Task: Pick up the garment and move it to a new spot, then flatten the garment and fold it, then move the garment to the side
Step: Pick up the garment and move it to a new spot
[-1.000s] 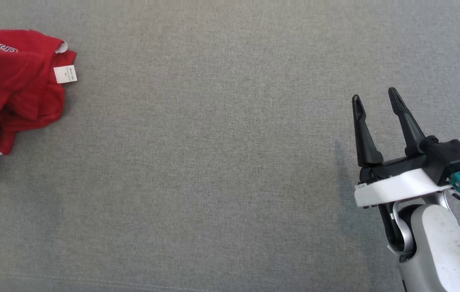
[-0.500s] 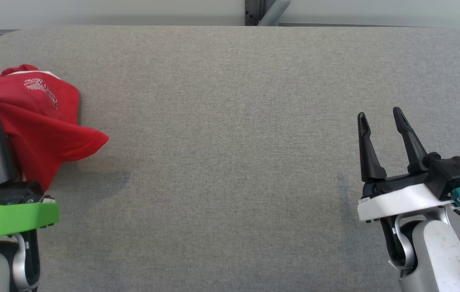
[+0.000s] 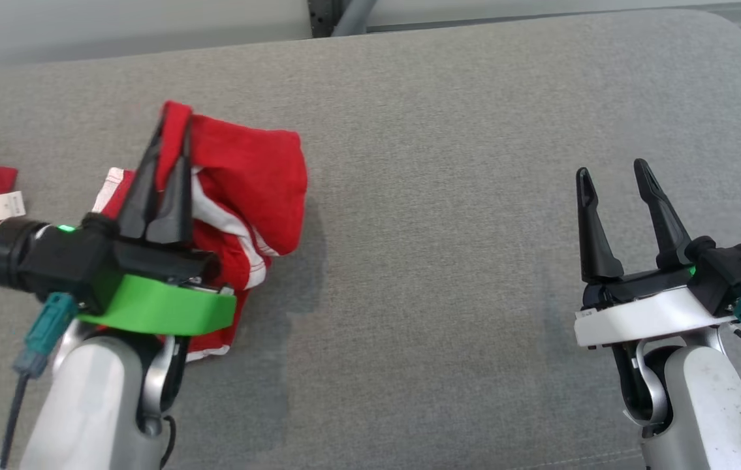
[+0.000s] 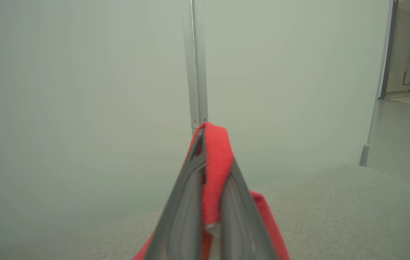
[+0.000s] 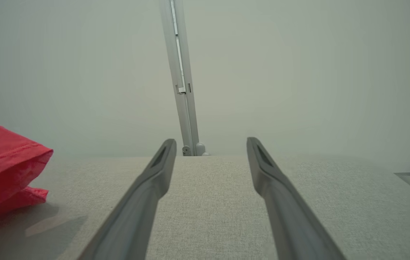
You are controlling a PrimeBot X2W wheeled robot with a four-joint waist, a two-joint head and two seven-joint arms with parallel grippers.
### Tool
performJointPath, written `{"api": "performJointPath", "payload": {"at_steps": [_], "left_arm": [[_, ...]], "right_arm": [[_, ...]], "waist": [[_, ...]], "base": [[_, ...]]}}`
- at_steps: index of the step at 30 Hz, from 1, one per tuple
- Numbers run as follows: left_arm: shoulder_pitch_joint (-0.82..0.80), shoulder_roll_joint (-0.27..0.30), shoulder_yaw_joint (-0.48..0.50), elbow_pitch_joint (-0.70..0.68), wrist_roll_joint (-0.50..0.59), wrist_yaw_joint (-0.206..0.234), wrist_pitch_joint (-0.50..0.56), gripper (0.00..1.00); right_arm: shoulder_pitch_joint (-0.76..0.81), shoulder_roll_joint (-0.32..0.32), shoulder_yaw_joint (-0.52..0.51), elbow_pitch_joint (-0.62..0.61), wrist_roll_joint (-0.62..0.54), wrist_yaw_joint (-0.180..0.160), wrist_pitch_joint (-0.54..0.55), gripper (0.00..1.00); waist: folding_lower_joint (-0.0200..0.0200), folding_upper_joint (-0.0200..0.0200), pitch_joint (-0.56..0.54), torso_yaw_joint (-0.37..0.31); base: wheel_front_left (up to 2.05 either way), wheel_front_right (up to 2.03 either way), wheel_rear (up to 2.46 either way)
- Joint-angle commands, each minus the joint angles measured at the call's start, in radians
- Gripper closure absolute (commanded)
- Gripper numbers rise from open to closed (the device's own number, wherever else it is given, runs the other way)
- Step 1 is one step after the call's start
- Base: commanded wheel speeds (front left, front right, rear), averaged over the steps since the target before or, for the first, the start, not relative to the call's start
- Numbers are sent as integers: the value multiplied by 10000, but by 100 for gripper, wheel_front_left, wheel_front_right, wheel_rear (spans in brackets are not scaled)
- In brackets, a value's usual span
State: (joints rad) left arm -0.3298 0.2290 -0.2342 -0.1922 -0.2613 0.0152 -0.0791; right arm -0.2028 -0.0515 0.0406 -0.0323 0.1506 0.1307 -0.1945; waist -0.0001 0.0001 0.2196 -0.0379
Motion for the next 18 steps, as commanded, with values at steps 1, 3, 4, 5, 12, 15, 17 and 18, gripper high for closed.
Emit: {"api": "performJointPath", "payload": {"at_steps": [1, 3, 4, 5, 12, 15, 17, 18], "left_arm": [[-308, -127, -255, 240, 83, -135, 63, 100], [-440, -212, -436, 404, 83, -204, 85, 100], [-550, -339, -622, 628, 73, -279, 109, 100], [-651, -490, -819, 882, 30, -361, 93, 100], [-1329, -1228, -1875, 3071, -83, -826, -178, 100], [-1552, -1424, -2225, 4032, -220, -953, -300, 100], [-1664, -1500, -2428, 4629, -299, -1022, -357, 100], [-1711, -1542, -2537, 4891, -308, -1048, -381, 100]], "right_arm": [[-125, -5, 5, 24, 89, 1, -86, 0], [-149, -3, 51, 37, 132, 1, -124, 0], [-169, -1, 82, 63, 202, 1, -140, 0], [-192, 0, 66, 90, 265, 1, -193, 0], [-389, 3, 187, 314, 649, 1, -421, 0], [-491, 5, 235, 425, 756, 1, -515, 0], [-522, 4, 251, 496, 824, 1, -575, 0], [-537, 6, 256, 534, 861, 1, -592, 0]], "waist": [[1, -1, 431, -804], [1, -1, 527, -976], [1, -1, 616, -1132], [1, -1, 704, -1273], [1, -1, 1474, -2081], [1, -1, 1688, -2269], [1, -1, 1801, -2355], [1, -1, 1840, -2383]], "base": [[0, 0, 0], [0, 0, 0], [0, 0, 0], [0, 0, 0], [0, 0, 0], [0, 0, 0], [0, 0, 0], [0, 0, 0]]}}
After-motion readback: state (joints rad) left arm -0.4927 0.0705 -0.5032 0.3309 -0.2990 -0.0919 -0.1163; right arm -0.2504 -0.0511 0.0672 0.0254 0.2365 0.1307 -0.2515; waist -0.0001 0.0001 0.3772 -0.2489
